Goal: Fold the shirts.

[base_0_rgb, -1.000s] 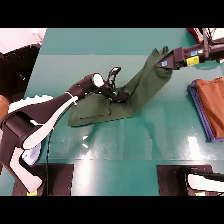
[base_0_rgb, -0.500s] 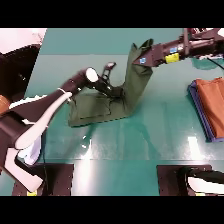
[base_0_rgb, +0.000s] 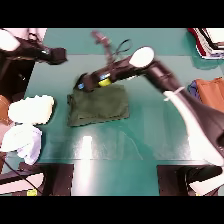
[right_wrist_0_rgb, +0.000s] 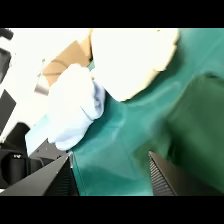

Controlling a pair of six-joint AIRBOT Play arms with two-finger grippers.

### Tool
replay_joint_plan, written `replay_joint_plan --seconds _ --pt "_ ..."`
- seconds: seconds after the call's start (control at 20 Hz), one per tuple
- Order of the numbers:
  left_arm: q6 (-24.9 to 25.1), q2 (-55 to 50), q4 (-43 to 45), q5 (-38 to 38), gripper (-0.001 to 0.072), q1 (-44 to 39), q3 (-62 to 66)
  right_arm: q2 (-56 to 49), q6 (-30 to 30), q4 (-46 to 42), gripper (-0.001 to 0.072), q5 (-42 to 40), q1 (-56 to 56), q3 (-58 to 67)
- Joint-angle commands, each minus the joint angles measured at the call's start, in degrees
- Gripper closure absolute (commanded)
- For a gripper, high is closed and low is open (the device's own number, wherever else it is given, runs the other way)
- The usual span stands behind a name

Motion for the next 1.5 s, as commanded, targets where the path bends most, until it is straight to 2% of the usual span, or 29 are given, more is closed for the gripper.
replay_joint_plan --seconds 0.0,0.05,0.1,0.3,0.45,0.5,0.55,0.6,0.8,0.95,1.1,1.15,1.3,1.35,1.4,1.45 --pt "0.17 4.44 1.44 -2.91 0.0681 5.11 0.02 -7.80 0.42 -1.70 0.0173 5.84 3.04 6.69" --pt "0.33 4.52 1.53 -4.11 0.0681 5.44 0.02 -7.93 0.57 -3.21 0.0254 8.98 1.79 6.86" --pt "1.22 4.50 1.73 -5.35 0.0681 5.44 0.02 -7.45 0.61 -4.96 0.0266 11.13 0.31 6.01" --pt "2.73 4.50 1.73 -8.59 0.0682 5.42 0.02 0.09 1.75 -11.82 0.0266 12.90 -9.29 -7.41" --pt "2.71 4.50 1.68 -8.79 0.0682 5.42 0.00 6.99 4.07 -15.37 0.0264 10.29 -18.58 -21.16" --pt "2.69 4.48 1.66 -8.72 0.0681 5.42 0.00 8.85 4.44 -14.67 0.0255 8.72 -22.03 -25.75" --pt "2.69 4.44 1.38 -8.63 0.0682 5.42 0.00 10.05 5.77 -14.58 0.0178 7.34 -24.65 -29.27" --pt "2.69 4.33 0.72 -8.61 0.0681 5.42 0.00 10.56 6.14 -13.46 0.0045 6.08 -27.21 -32.15" --pt "2.71 4.07 -0.59 -8.07 0.0681 4.96 -0.39 6.73 4.09 -7.56 0.0060 4.17 -29.31 -35.67" --pt "2.71 4.09 -0.81 -7.74 0.0682 4.96 -0.39 -0.20 1.27 -1.77 0.0061 5.22 -25.62 -31.61" --pt "2.71 4.09 -0.94 -7.80 0.0681 4.96 -0.39 -6.97 0.87 1.36 0.0061 6.21 -20.79 -24.96" --pt "2.69 4.09 -0.96 -8.04 0.0681 4.96 -0.39 -8.85 0.87 1.84 0.0094 6.62 -19.47 -22.77" --pt "2.69 4.09 -1.33 -8.63 0.0682 4.96 -0.39 -12.11 0.70 1.60 0.0486 7.48 -16.72 -17.46" --pt "2.67 4.09 -1.57 -8.59 0.0683 4.94 -0.39 -12.11 -0.63 1.53 0.0652 7.28 -16.50 -16.46" --pt "2.67 4.09 -2.23 -8.50 0.0683 4.94 -0.39 -12.07 -1.14 1.36 0.0694 7.45 -16.68 -15.30" --pt "2.67 4.09 -2.64 -8.39 0.0683 4.63 -0.39 -11.82 -1.11 1.29 0.0695 7.65 -17.31 -14.10"
